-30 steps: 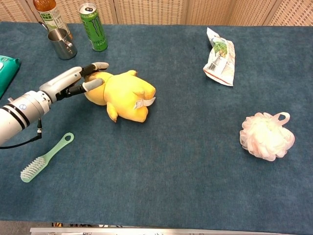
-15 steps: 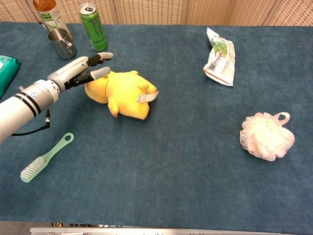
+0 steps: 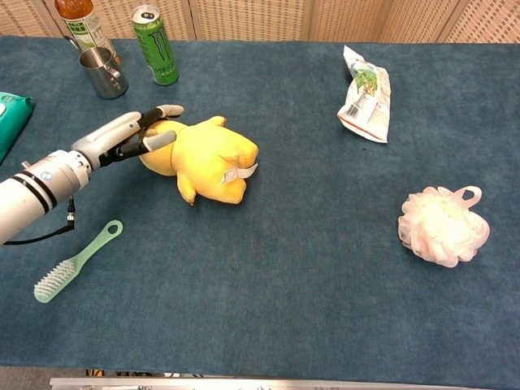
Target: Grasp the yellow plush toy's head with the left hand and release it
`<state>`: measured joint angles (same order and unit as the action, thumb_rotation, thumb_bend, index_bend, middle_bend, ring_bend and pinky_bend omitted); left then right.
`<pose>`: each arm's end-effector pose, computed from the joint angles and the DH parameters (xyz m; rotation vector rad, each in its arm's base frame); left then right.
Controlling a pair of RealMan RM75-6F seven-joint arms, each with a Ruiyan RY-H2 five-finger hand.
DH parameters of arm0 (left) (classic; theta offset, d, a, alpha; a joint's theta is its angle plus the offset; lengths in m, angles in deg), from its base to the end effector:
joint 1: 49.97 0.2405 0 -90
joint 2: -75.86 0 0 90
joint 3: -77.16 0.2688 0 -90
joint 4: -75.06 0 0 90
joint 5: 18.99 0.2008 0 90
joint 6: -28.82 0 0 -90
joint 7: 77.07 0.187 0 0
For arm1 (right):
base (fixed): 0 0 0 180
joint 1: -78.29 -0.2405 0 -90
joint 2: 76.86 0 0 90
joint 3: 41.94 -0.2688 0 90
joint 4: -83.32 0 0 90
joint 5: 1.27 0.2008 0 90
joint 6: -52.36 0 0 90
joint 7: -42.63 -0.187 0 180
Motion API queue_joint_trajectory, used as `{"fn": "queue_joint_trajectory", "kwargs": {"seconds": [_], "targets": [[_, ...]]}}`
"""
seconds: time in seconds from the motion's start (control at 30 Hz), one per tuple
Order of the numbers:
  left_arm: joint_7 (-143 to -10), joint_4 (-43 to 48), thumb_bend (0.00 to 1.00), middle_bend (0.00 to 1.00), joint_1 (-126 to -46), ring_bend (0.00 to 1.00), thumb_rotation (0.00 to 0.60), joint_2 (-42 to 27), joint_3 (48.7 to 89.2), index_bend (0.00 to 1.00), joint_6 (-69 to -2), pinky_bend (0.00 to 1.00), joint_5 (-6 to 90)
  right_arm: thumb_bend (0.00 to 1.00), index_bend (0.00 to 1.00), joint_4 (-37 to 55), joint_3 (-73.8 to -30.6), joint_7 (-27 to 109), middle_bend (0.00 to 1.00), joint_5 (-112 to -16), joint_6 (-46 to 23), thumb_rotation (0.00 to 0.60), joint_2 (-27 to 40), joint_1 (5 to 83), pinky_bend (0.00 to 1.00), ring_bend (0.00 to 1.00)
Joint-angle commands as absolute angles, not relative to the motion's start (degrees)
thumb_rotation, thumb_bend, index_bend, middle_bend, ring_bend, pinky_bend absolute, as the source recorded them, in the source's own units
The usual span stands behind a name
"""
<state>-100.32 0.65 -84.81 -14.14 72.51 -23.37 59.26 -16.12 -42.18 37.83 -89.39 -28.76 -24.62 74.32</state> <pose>-0.2179 0.3566 -0.0425 -1.7131 -1.5297 -1.1138 -0.3127 -0.2078 0.2064 1.4590 -0.9851 0.8353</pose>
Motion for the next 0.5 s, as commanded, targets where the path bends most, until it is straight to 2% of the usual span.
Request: {"fn": "queue_joint_trajectory", "kwargs": {"seconds": [0.03,0.37,0.43,0.5], "targets": [[-99.9,-1.1,0.06,0.08,-83.5,0.07,0.090,-12.6,73.2,0.05,-25.4,0.05,60.2,0.26,0.41,-16.2,-42.2,37.8,0.43,-89.6,-28.9,0.600,-24.6,74.3,0.38,0.32],[-98.2,-7.6,0.06,0.08,-78.8,0.07,0.132,-5.2,73.6,0.05,-34.7,0.05,63.0,0.26,0.41,-16.2,-42.3,37.8,0.43,-89.8,-29.3,0.600,-24.3,74.4,0.38,0.32],[-97.4,-9.0,0.06,0.08,-77.0,0.07,0.170,-3.3,74.0,0.05,-37.2,0.05,63.0,0.26,0.41,-15.9,-42.4,37.7,0.43,-89.6,-29.4,0.600,-24.1,74.4,0.38,0.32],[-97.3,-10.3,0.06,0.08,-75.3,0.07,0.244,-1.8,74.1,0.05,-39.3,0.05,62.5,0.26,0.41,-15.6,-42.5,37.6,0.43,-89.4,-29.3,0.600,-23.9,74.4,0.38,0.32]]}}
